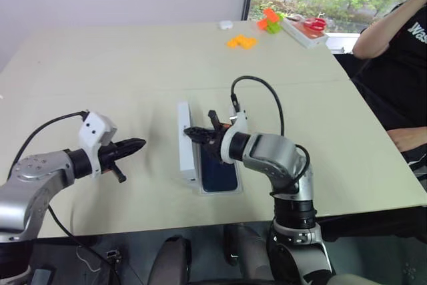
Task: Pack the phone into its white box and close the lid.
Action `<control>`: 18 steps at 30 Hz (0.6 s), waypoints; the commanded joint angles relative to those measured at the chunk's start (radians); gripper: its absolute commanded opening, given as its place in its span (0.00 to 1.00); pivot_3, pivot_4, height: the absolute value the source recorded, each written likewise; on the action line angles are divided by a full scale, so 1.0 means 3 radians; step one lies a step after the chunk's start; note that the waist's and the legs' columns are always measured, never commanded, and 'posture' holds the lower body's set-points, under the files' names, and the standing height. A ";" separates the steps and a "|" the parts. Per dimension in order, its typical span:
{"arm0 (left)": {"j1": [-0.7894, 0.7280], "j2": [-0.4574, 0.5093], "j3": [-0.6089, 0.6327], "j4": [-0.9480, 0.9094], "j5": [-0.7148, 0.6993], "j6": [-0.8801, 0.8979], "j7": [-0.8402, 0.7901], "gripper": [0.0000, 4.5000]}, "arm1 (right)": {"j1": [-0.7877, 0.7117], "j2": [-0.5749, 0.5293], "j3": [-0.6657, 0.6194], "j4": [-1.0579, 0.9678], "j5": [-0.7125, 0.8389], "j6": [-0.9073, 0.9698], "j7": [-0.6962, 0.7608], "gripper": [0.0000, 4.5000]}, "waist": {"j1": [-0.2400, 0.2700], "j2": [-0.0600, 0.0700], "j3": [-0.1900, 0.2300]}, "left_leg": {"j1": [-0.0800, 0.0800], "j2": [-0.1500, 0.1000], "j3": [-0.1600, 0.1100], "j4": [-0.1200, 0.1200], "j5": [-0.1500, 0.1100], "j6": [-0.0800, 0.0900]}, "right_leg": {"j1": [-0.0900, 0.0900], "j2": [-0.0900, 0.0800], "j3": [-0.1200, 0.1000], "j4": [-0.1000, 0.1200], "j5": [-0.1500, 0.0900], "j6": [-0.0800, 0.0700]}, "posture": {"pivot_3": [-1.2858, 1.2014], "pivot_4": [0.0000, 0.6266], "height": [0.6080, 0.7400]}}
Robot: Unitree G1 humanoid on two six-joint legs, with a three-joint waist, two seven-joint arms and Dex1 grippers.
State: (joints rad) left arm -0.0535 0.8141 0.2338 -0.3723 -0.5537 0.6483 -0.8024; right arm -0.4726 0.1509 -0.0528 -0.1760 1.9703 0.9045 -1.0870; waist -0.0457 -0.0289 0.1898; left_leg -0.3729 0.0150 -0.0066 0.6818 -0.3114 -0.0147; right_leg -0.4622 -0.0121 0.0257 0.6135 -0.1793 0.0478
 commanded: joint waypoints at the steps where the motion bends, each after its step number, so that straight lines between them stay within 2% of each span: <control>1: -0.0108 -0.0058 -0.0118 -0.0148 -0.0021 0.0020 0.0038 0.02 | 0.0042 0.0391 -0.0051 -0.0035 0.0007 -0.0012 -0.0072 0.07 | 0.0007 0.0002 -0.0001 | 0.0001 0.0000 -0.0001 0.0000 0.0000 0.0000 | 0.0001 0.0001 0.0000 0.0000 -0.0001 -0.0002 | 0.52 0.24 1.00; 3: -0.0165 -0.0122 -0.0223 -0.0170 -0.0021 0.0039 0.0065 0.02 | 0.0033 0.0281 -0.0038 -0.0067 0.0007 0.0060 0.0005 0.21 | 0.0008 0.0001 -0.0001 | 0.0000 0.0000 -0.0002 0.0001 0.0000 0.0000 | 0.0002 0.0002 -0.0001 -0.0001 -0.0002 -0.0004 | 0.52 0.24 1.00; 8: -0.0338 -0.0325 -0.0464 -0.0228 -0.0017 0.0082 0.0149 0.02 | -0.0230 -0.0577 -0.0016 -0.0151 0.0007 0.0403 0.0505 0.76 | 0.0001 0.0004 0.0001 | -0.0003 -0.0001 0.0003 0.0000 -0.0001 0.0001 | 0.0000 0.0001 -0.0001 -0.0003 0.0001 0.0001 | 0.52 0.24 1.00; 10: -0.0438 -0.0463 -0.0611 -0.0279 -0.0047 0.0132 0.0203 0.02 | -0.0433 -0.1218 -0.0025 -0.0182 -0.0050 0.0606 0.0867 0.76 | 0.0016 0.0009 0.0004 | -0.0004 -0.0007 0.0003 0.0003 -0.0001 0.0001 | 0.0003 -0.0002 0.0000 -0.0005 0.0001 0.0000 | 0.52 0.24 1.00; 12: -0.0499 -0.0568 -0.0740 -0.0353 -0.0072 0.0181 0.0224 0.02 | -0.0543 -0.1665 -0.0052 -0.0148 -0.0250 0.0686 0.1215 0.76 | 0.0022 0.0009 0.0004 | -0.0004 -0.0013 0.0004 0.0005 -0.0001 0.0001 | 0.0005 -0.0007 0.0001 -0.0005 0.0000 0.0000 | 0.52 0.24 1.00; 16: -0.0577 -0.0716 -0.1016 -0.0511 -0.0096 0.0302 0.0237 0.02 | -0.0631 -0.2263 -0.0052 -0.0080 -0.1001 0.0697 0.1911 0.76 | 0.0014 0.0007 0.0003 | -0.0004 -0.0012 0.0010 0.0004 -0.0006 0.0010 | 0.0006 0.0002 0.0000 -0.0008 0.0000 0.0002 | 0.52 0.24 1.00; 18: -0.0598 -0.0766 -0.1134 -0.0559 -0.0079 0.0327 0.0242 0.02 | -0.0659 -0.2437 0.0023 -0.0099 -0.1363 0.0696 0.2201 0.76 | 0.0003 0.0008 0.0003 | -0.0003 -0.0010 0.0011 0.0002 -0.0007 0.0013 | 0.0004 0.0007 0.0000 -0.0008 0.0000 0.0002 | 0.52 0.24 1.00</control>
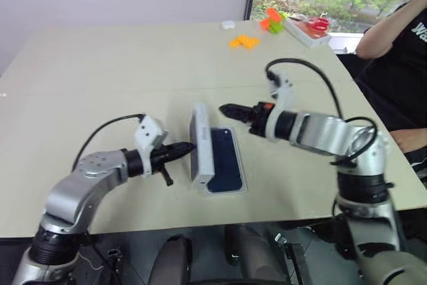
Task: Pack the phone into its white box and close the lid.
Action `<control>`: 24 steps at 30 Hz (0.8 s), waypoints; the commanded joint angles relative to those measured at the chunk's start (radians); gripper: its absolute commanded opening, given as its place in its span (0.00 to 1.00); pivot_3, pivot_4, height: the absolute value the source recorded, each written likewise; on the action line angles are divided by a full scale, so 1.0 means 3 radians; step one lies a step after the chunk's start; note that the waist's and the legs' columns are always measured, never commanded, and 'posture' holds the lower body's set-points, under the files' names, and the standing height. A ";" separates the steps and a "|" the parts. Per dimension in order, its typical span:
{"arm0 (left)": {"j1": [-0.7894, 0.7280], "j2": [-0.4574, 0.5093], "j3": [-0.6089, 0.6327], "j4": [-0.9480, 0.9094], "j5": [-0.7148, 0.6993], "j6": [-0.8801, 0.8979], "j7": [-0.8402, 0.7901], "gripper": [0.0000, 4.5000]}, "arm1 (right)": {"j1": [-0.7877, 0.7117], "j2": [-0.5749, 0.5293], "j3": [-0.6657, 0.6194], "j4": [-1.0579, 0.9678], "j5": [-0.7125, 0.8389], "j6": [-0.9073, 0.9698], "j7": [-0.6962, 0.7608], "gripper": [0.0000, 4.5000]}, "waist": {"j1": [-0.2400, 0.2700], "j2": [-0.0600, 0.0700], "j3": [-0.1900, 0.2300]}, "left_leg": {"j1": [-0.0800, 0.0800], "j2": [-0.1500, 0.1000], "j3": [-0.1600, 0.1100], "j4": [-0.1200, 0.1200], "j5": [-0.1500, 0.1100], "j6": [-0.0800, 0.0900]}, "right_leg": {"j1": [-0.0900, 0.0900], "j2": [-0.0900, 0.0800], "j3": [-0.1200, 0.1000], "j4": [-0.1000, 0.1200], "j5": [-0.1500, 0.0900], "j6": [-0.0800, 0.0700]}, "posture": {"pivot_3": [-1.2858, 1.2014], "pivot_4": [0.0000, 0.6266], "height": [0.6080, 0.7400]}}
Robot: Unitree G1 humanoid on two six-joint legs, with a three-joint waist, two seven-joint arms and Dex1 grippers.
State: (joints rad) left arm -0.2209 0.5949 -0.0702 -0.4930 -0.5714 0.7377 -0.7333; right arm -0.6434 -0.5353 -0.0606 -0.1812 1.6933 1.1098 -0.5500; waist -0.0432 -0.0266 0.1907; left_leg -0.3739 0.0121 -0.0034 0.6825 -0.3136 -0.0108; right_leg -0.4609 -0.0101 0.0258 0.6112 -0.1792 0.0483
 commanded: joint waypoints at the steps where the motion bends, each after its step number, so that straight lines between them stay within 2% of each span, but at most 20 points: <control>1: -0.0049 -0.0051 -0.0160 -0.0169 -0.0005 0.0033 0.0023 0.02 | -0.0103 -0.0199 0.0087 -0.0102 -0.0577 0.0015 0.0530 0.76 | -0.0007 0.0000 0.0000 | 0.0000 0.0000 0.0002 -0.0001 0.0000 0.0001 | -0.0001 0.0002 0.0001 0.0001 0.0000 0.0000 | 0.52 0.24 1.00; 4: -0.0077 -0.0081 -0.0195 -0.0158 0.0018 0.0028 0.0061 0.02 | -0.0154 -0.0342 0.0237 -0.0231 -0.1004 0.0039 0.0955 0.76 | -0.0007 0.0001 0.0000 | 0.0002 0.0002 0.0001 -0.0001 0.0000 0.0001 | 0.0000 0.0007 0.0002 0.0007 -0.0007 0.0010 | 0.52 0.24 1.00; 7: -0.0135 -0.0130 0.0145 -0.0021 -0.0119 0.0149 0.0261 0.02 | -0.0157 -0.0573 0.0558 -0.0509 -0.1599 0.0023 0.1460 0.76 | 0.0003 0.0002 0.0001 | 0.0004 0.0003 -0.0002 0.0000 0.0000 0.0001 | -0.0004 0.0011 0.0000 0.0008 -0.0006 0.0009 | 0.52 0.24 1.00; 8: -0.0157 -0.0157 0.0302 0.0024 -0.0189 0.0209 0.0362 0.02 | -0.0134 -0.0640 0.0653 -0.0585 -0.1763 0.0010 0.1605 0.71 | 0.0005 0.0002 0.0001 | 0.0003 0.0004 -0.0004 0.0000 0.0000 0.0001 | -0.0003 0.0011 -0.0002 0.0007 -0.0006 0.0009 | 0.52 0.24 1.00; 10: -0.0175 -0.0180 0.0559 0.0072 -0.0288 0.0292 0.0505 0.02 | -0.0059 -0.0758 0.0798 -0.0733 -0.2052 -0.0040 0.1886 0.58 | 0.0003 0.0002 0.0001 | 0.0002 0.0004 -0.0003 0.0000 0.0000 0.0001 | -0.0004 0.0010 -0.0002 0.0006 -0.0006 0.0009 | 0.52 0.24 1.00; 12: -0.0142 -0.0137 0.0763 0.0120 -0.0230 0.0331 0.0662 0.00 | 0.0006 -0.0895 0.0995 -0.0880 -0.2394 -0.0113 0.2147 0.35 | 0.0004 0.0002 0.0001 | 0.0001 0.0004 -0.0003 0.0000 0.0000 0.0001 | -0.0004 0.0008 -0.0002 0.0005 -0.0006 0.0009 | 0.52 0.24 1.00; 15: -0.0001 0.0027 0.0843 0.0164 -0.0070 0.0324 0.0711 0.00 | 0.0073 -0.0943 0.1108 -0.0976 -0.2682 -0.0177 0.2436 0.01 | 0.0000 0.0002 0.0001 | 0.0002 0.0003 -0.0002 0.0000 0.0000 0.0001 | -0.0004 0.0001 0.0001 0.0004 -0.0006 0.0010 | 0.52 0.24 1.00; 18: 0.0189 0.0281 0.0608 0.0146 0.0071 0.0366 0.0578 0.00 | 0.0083 -0.0919 0.1191 -0.1091 -0.2858 -0.0112 0.2617 0.00 | 0.0003 0.0002 0.0001 | 0.0003 0.0001 -0.0002 0.0001 0.0000 0.0001 | -0.0004 -0.0002 0.0004 0.0004 -0.0006 0.0010 | 0.52 0.24 1.00; 24: 0.0216 0.0390 0.0182 0.0157 0.0289 0.0242 0.0427 0.00 | 0.0127 -0.0787 0.1280 -0.1186 -0.3122 -0.0020 0.2818 0.00 | 0.0047 0.0000 0.0001 | 0.0001 0.0000 -0.0002 0.0002 0.0000 0.0001 | -0.0003 -0.0004 0.0001 0.0003 -0.0013 -0.0002 | 0.52 0.24 1.00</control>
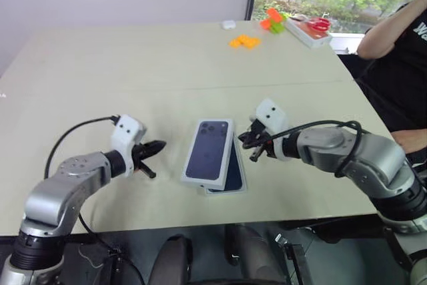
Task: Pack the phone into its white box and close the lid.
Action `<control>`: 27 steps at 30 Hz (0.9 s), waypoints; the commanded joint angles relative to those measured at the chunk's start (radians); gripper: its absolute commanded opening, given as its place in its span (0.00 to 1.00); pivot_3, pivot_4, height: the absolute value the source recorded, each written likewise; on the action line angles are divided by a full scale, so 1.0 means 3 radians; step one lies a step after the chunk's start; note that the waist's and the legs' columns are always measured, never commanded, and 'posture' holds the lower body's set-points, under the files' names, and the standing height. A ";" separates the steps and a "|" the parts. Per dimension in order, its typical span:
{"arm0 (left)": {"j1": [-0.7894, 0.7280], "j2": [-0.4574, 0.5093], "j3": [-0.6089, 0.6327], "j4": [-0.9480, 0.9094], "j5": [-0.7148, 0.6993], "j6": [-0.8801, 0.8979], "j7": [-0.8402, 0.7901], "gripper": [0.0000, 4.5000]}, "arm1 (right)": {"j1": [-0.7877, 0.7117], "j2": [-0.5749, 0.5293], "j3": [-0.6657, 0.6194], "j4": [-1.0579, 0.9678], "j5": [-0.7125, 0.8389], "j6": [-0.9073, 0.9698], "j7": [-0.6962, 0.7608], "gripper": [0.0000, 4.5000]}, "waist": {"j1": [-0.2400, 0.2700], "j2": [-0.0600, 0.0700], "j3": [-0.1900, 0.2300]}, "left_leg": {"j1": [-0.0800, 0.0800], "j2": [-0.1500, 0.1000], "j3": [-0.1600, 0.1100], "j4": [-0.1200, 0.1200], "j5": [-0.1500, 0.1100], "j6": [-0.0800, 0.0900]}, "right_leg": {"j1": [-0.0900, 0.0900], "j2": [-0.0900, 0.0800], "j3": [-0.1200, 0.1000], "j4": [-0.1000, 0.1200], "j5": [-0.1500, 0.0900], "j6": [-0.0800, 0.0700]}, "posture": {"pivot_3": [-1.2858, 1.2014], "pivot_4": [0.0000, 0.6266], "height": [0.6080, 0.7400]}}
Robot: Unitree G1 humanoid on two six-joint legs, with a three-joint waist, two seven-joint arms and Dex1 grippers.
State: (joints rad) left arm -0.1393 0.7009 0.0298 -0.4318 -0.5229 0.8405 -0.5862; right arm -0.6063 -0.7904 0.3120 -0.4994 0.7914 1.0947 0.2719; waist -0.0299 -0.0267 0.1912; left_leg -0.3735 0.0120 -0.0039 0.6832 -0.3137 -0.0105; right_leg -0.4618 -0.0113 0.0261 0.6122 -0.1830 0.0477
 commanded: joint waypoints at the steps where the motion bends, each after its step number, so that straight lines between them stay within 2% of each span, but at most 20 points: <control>1: -0.0078 0.0029 -0.0218 -0.0060 0.0139 -0.0124 -0.0106 0.00 | 0.0009 0.0099 0.0059 -0.0137 -0.0149 0.0057 0.0099 0.00 | 0.0007 0.0000 0.0000 | 0.0001 0.0000 0.0000 0.0000 0.0000 0.0000 | 0.0000 0.0000 0.0001 0.0000 0.0000 0.0000 | 0.52 0.24 1.00; 12: -0.0130 -0.0048 -0.0457 -0.0221 0.0051 -0.0081 -0.0354 0.00 | 0.0091 0.0352 0.0040 -0.0196 -0.0403 0.0284 0.0219 0.00 | 0.0038 0.0000 0.0000 | 0.0001 0.0001 0.0000 0.0000 0.0000 0.0000 | -0.0001 0.0002 0.0000 0.0002 0.0003 0.0003 | 0.52 0.24 1.00; 20: -0.0075 -0.0156 -0.0410 -0.0549 -0.0267 0.0104 -0.0453 0.00 | 0.0143 0.0228 -0.0050 -0.0344 -0.0471 0.0330 0.0469 0.00 | 0.0040 0.0000 0.0000 | 0.0000 0.0000 0.0000 0.0000 0.0000 0.0000 | 0.0000 0.0002 0.0000 0.0002 0.0004 0.0006 | 0.52 0.24 1.00; 27: -0.0086 -0.0164 -0.0490 -0.0628 -0.0248 0.0152 -0.0429 0.00 | 0.0220 0.0127 -0.0079 -0.0496 -0.0479 0.0371 0.0652 0.00 | 0.0039 0.0000 0.0000 | 0.0002 -0.0004 0.0001 0.0000 0.0000 0.0000 | 0.0000 0.0004 -0.0001 0.0002 0.0003 0.0005 | 0.52 0.24 1.00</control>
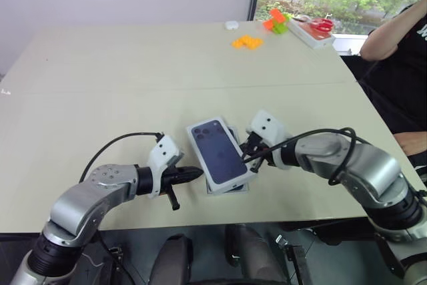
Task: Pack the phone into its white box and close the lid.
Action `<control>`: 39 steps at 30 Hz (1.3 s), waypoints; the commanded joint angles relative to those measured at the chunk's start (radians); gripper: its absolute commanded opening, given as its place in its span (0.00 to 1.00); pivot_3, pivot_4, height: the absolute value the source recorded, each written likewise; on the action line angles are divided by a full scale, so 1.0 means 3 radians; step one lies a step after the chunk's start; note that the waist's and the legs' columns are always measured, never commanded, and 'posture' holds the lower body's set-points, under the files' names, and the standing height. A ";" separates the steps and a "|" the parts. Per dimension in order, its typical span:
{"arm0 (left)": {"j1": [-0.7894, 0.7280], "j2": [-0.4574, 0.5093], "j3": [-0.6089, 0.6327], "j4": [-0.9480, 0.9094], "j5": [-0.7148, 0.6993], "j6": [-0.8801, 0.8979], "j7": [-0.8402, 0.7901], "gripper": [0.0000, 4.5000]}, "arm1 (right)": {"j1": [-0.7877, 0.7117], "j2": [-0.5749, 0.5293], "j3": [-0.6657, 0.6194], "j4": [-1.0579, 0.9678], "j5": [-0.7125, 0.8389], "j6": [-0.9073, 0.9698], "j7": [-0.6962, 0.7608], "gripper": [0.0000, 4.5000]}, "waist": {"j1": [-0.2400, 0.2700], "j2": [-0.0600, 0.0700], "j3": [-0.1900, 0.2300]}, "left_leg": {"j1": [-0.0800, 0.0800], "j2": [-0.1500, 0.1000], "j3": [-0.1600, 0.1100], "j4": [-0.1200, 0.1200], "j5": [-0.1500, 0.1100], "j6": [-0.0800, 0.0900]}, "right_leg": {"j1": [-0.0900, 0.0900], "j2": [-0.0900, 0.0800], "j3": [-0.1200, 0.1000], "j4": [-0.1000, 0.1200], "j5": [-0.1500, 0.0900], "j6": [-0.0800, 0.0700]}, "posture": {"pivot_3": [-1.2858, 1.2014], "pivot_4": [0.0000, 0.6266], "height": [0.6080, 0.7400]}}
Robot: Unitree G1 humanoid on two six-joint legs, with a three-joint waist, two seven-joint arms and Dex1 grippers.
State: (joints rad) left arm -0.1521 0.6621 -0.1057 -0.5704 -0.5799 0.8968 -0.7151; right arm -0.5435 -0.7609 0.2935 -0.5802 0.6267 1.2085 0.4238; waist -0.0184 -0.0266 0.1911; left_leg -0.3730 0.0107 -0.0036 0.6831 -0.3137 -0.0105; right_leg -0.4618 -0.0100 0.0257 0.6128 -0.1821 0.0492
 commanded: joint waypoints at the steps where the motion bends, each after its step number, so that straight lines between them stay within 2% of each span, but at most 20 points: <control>1: -0.0044 -0.0036 -0.0044 -0.0166 -0.0052 -0.0038 0.0000 0.00 | 0.0016 0.0029 -0.0023 -0.0238 0.0069 0.0002 0.0158 0.00 | 0.0000 0.0000 0.0000 | 0.0000 0.0000 0.0000 0.0000 0.0000 0.0000 | 0.0000 0.0000 0.0000 0.0000 0.0000 0.0000 | 0.52 0.24 1.00; 15: -0.0120 -0.0060 -0.0064 -0.0040 0.0082 -0.0092 0.0053 0.00 | 0.0130 0.0005 -0.0051 -0.0448 0.0084 0.0111 0.0356 0.00 | 0.0004 0.0000 0.0000 | 0.0001 -0.0001 0.0000 0.0000 0.0000 0.0000 | 0.0001 0.0000 0.0000 0.0000 0.0000 0.0000 | 0.52 0.24 1.00; 39: -0.0217 -0.0042 -0.0098 0.0042 0.0146 -0.0077 0.0004 0.00 | 0.0210 0.0001 -0.0052 -0.0383 -0.0062 0.0114 0.0340 0.00 | 0.0005 0.0000 0.0000 | 0.0000 -0.0002 0.0000 0.0001 0.0000 0.0000 | 0.0001 0.0000 -0.0001 0.0000 0.0003 0.0004 | 0.52 0.24 1.00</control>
State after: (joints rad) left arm -0.2022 0.6557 -0.1319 -0.5113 -0.5225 0.9031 -0.6953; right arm -0.4785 -0.7723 0.2678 -0.6481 0.5997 1.2608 0.5051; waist -0.0170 -0.0267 0.1911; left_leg -0.3728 0.0102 -0.0036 0.6833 -0.3137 -0.0105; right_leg -0.4614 -0.0102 0.0254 0.6129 -0.1813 0.0504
